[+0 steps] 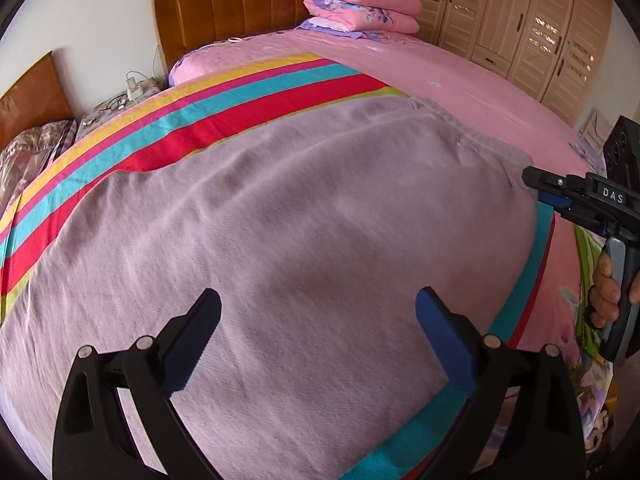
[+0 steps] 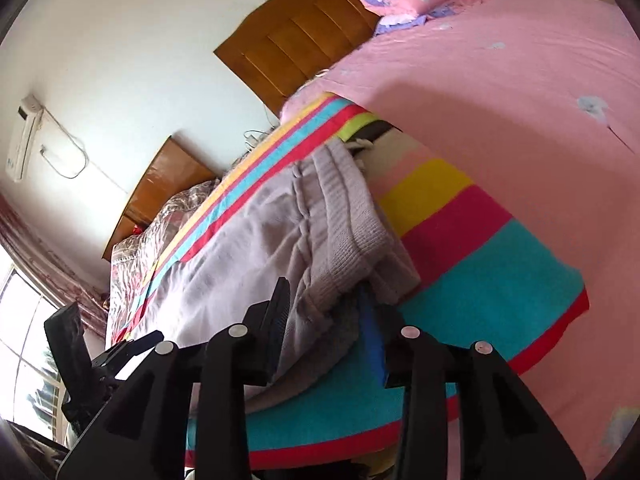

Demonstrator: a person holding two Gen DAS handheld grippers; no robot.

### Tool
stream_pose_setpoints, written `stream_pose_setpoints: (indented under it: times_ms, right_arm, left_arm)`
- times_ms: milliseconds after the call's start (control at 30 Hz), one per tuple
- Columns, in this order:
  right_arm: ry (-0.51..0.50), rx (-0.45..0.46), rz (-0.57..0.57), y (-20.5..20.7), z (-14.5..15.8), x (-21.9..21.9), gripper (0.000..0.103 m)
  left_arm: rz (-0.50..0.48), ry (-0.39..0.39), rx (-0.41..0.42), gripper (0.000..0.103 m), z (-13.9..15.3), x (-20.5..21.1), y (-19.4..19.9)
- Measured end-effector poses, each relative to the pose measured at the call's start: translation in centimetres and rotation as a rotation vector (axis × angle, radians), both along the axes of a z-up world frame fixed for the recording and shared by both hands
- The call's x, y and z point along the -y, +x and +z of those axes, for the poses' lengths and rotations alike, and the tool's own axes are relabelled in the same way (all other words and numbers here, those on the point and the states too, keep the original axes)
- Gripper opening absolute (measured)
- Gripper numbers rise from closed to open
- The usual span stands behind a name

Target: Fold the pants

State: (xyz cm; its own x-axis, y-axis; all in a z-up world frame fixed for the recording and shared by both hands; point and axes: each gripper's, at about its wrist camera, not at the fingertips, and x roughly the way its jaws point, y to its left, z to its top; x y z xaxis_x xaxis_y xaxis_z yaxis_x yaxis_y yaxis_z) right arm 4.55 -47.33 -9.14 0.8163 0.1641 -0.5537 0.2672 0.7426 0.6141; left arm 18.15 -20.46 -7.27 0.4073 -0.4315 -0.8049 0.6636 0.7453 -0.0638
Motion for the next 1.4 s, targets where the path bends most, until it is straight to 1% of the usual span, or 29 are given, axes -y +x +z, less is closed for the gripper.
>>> stream_pose_setpoints:
  times_ms: [67,100,133,233,267,300,333,400,433,467,500,533,567,700,767,800,833,867,900,933,967,1033,1067,1100,1167,1233,1267,1333,1400]
  right_arm:
    - [0.015,-0.006,0.021,0.6,-0.2,-0.2,0.046]
    - [0.028,-0.017,0.036,0.9,-0.5,-0.4,0.053]
    - [0.025,-0.037,0.054,1.2,-0.9,-0.6,0.056]
    - [0.028,-0.048,0.033,0.5,-0.8,-0.2,0.055]
    - [-0.015,-0.087,-0.019,0.0,-0.4,0.1,0.056]
    - [-0.065,-0.121,-0.065,-0.5,0.1,0.3,0.060]
    - [-0.120,-0.130,-0.104,-1.1,1.0,0.5,0.060]
    - [-0.170,-0.074,-0.112,-1.9,2.8,0.2,0.060]
    - [-0.204,-0.023,-0.082,-1.8,3.9,-0.6,0.061]
    - [-0.238,-0.001,-0.050,-1.4,4.5,-1.6,0.061]
    - [-0.286,0.003,-0.010,-0.7,5.0,-2.9,0.065]
    - [-0.342,-0.010,0.029,0.1,5.1,-4.2,0.067]
    - [-0.432,-0.048,0.079,1.4,4.9,-6.3,0.067]
    - [-0.598,-0.122,0.160,3.4,3.4,-10.2,0.067]
    - [-0.699,-0.154,0.194,3.5,2.6,-11.7,0.067]
    - [-0.749,-0.177,0.216,3.2,1.9,-12.3,0.069]
    - [-0.788,-0.202,0.239,3.1,1.2,-12.7,0.072]
    - [-0.819,-0.218,0.263,2.6,0.3,-12.9,0.072]
    - [-0.822,-0.204,0.268,2.2,0.0,-12.8,0.072]
    - [-0.805,-0.185,0.267,1.7,-0.1,-12.5,0.072]
    - [-0.771,-0.181,0.266,1.3,0.0,-12.0,0.072]
    - [-0.758,-0.185,0.271,1.0,0.5,-11.9,0.072]
    - [-0.766,-0.183,0.271,0.9,1.0,-11.9,0.072]
    - [-0.780,-0.163,0.263,1.0,1.6,-12.1,0.072]
    - [-0.778,-0.120,0.254,1.4,2.8,-12.7,0.072]
    - [-0.752,-0.068,0.268,2.1,3.8,-13.2,0.072]
    - [-0.748,-0.063,0.275,2.4,4.0,-13.3,0.073]
    - [-0.757,-0.064,0.288,3.0,3.8,-13.9,0.073]
    - [-0.750,-0.073,0.295,3.3,3.4,-14.3,0.074]
  left_arm:
    - [0.006,-0.004,-0.008,0.098,-0.1,-0.1,-0.1]
    - [0.008,-0.005,-0.009,0.098,0.0,-0.1,-0.2]
    - [0.008,-0.007,-0.007,0.098,0.1,-0.1,-0.4]
    - [0.010,-0.009,0.008,0.098,0.5,-0.4,-0.5]
    - [0.017,-0.012,0.011,0.098,0.7,-0.7,-0.5]
    - [0.027,-0.016,0.013,0.098,0.8,-1.0,-0.3]
    - [0.038,-0.020,0.015,0.098,1.0,-1.4,-0.1]
    - [0.067,-0.038,0.015,0.098,1.3,-2.4,0.3]
    - [0.080,-0.046,0.010,0.098,1.3,-2.8,0.5]
    - [0.095,-0.054,-0.001,0.098,1.3,-3.2,0.9]
    - [0.107,-0.057,-0.013,0.098,1.1,-3.4,1.2]
    - [0.117,-0.056,-0.023,0.098,0.9,-3.6,1.4]
    - [0.122,-0.055,-0.031,0.098,0.7,-3.7,1.4]
    - [0.101,-0.031,-0.039,0.098,0.0,-3.6,0.7]
    - [0.095,-0.012,-0.042,0.098,-0.6,-3.6,0.5]
    - [0.093,-0.008,-0.051,0.098,-0.9,-3.6,0.5]
    - [0.091,-0.005,-0.067,0.098,-1.5,-3.7,0.5]
    - [0.091,-0.003,-0.072,0.099,-1.9,-3.7,0.5]
    - [0.090,-0.005,-0.066,0.102,-2.1,-3.7,0.4]
    - [0.086,-0.003,-0.055,0.102,-2.2,-3.7,0.3]
    - [0.081,0.003,-0.052,0.102,-2.3,-3.7,0.3]
    - [0.075,0.005,-0.064,0.101,-1.9,-3.7,0.5]
    - [0.072,-0.005,-0.064,0.101,-1.5,-3.7,0.7]
    - [0.068,-0.019,-0.055,0.101,-0.9,-3.7,1.1]
    - [0.057,-0.039,-0.011,0.101,1.2,-2.9,2.1]
    - [0.037,-0.051,0.033,0.101,3.0,-1.3,3.6]
    - [0.020,-0.056,0.050,0.101,3.7,0.0,4.6]
    - [-0.022,-0.053,0.031,0.102,3.9,2.4,6.7]
    - [-0.009,-0.013,0.049,0.101,3.3,5.1,9.4]
